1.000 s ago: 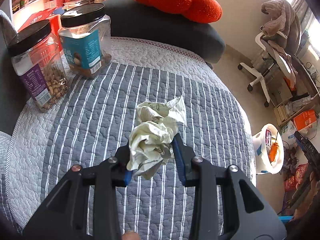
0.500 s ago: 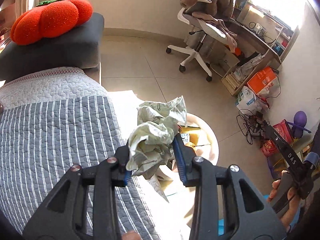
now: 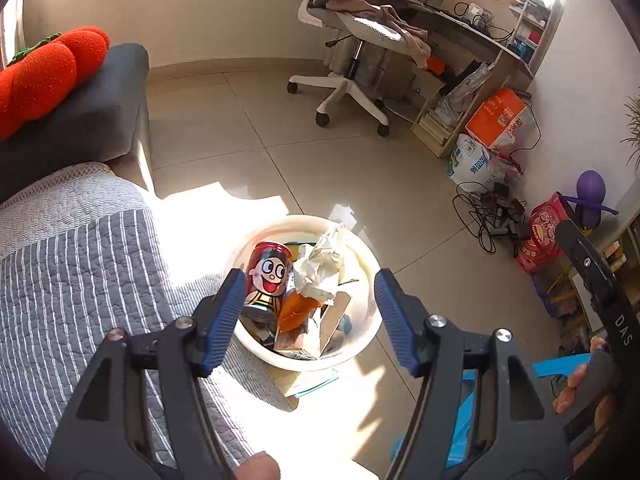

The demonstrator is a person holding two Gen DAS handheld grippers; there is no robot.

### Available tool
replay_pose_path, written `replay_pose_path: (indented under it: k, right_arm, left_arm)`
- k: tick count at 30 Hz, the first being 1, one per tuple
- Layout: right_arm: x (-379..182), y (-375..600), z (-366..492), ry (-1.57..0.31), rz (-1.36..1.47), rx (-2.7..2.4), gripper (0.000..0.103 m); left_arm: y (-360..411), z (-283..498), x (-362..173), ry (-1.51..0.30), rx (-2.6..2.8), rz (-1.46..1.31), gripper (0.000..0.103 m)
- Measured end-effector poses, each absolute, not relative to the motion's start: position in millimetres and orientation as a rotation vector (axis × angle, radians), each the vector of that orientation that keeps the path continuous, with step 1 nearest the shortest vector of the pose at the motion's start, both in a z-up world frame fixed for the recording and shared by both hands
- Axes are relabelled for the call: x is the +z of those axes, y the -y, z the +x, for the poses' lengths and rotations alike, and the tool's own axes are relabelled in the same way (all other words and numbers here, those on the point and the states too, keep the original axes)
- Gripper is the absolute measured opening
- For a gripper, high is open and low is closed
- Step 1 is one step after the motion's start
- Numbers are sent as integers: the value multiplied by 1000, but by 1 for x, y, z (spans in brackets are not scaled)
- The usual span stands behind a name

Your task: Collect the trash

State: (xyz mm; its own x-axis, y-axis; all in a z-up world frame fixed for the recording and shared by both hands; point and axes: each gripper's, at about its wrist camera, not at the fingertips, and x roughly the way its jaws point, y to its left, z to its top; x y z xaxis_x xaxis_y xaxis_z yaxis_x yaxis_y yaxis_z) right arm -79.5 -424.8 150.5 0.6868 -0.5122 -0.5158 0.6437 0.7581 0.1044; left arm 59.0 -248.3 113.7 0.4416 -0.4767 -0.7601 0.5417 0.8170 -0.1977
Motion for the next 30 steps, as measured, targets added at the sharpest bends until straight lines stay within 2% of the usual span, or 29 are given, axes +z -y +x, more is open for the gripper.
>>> replay_pose_path:
  k: [2, 3, 4, 5, 6, 8, 12, 20, 30]
  right_arm:
    - [161, 406, -84, -465, 275, -633, 95]
    - [165, 393, -90, -446, 267, -623, 95]
    - [168, 379, -95, -429, 256, -615, 95]
    - [169, 363, -101, -415, 241, -604, 97]
    - [168, 346, -107, -406, 227, -597, 103]
    - [164, 310, -117, -393, 199, -571, 103]
    - [147, 243, -126, -415, 149, -509, 103]
    - [114, 162, -128, -422, 28, -449, 103]
    - [76, 148, -114, -523, 24, -416, 103]
  left_arm:
    - [220, 39, 137, -803, -593, 108, 69]
    - [203, 26, 151, -717, -561, 118, 75]
    - [183, 8, 166, -614, -523, 123, 90]
    - [161, -10, 179, -502, -486, 116, 99]
    - [140, -29, 188, -395, -459, 93, 102]
    - [102, -54, 191, -298, -429, 29, 102]
    - [70, -58, 163, -484, -431, 67, 102]
    - [1, -70, 112, -535, -251, -23, 102]
    - [-5, -66, 84, -635, -203, -8, 102]
